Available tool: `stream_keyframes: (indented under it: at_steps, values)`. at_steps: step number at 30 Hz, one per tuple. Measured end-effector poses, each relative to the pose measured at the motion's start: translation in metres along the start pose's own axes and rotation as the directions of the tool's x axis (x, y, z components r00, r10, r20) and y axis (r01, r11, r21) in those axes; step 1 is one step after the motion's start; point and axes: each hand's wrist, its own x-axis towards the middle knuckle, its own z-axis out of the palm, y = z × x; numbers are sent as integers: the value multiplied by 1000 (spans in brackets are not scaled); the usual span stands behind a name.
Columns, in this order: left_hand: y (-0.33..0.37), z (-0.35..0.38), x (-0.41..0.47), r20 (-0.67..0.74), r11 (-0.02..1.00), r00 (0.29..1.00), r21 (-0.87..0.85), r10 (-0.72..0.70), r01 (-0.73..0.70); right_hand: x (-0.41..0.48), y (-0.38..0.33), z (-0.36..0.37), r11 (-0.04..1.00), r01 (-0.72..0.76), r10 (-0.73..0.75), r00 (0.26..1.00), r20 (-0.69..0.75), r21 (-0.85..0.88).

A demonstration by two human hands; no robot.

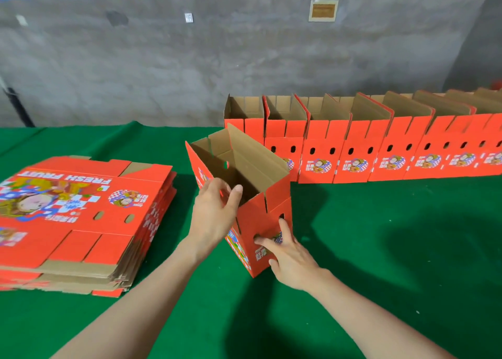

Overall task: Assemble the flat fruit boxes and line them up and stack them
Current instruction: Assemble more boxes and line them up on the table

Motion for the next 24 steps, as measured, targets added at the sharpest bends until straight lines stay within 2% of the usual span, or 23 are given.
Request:
stream_keyframes:
  at_steps: [4, 6, 7, 9, 11, 12, 15, 18, 20, 22, 24]
  values:
    - [-42, -30, 13, -88, 999, 996, 30, -18, 20, 31, -28, 3, 996, 59, -54, 995, 82, -64]
    - [-59, -43, 22, -81, 998, 996, 28, -48, 50, 51, -42, 3, 991, 78, -67, 992, 103, -107]
    - [-67, -49, 27, -57, 998, 997, -2, -60, 60, 62, -49, 2, 989, 82, -68, 992, 109, -127]
    - [-81, -61, 41, 69, 976, 993, -189, -97, 109, 86, -63, 2, 985, 71, -51, 991, 126, -159]
    - [-95, -75, 56, 219, 895, 965, -387, -147, 224, 112, -74, 3, 985, 34, -10, 989, 146, -167]
    - [-105, -81, 65, 251, 888, 955, -387, -159, 250, 125, -78, 3, 986, 11, 15, 987, 158, -167]
    - [-152, -89, 95, 261, 967, 945, -105, -198, 232, 164, -82, 2, 983, -60, 96, 973, 210, -171]
    - [-197, -87, 125, 308, 955, 912, 203, -273, 217, 200, -88, 5, 981, -109, 145, 961, 236, -159]
    - [-219, -83, 143, 353, 883, 879, 449, -320, 141, 223, -94, 8, 980, -123, 158, 959, 236, -156]
    - [-237, -80, 159, 377, 748, 833, 661, -406, 65, 247, -102, 11, 977, -138, 174, 957, 233, -162]
    - [-250, -78, 171, 369, 652, 814, 758, -449, 16, 272, -109, 13, 970, -165, 204, 952, 227, -180]
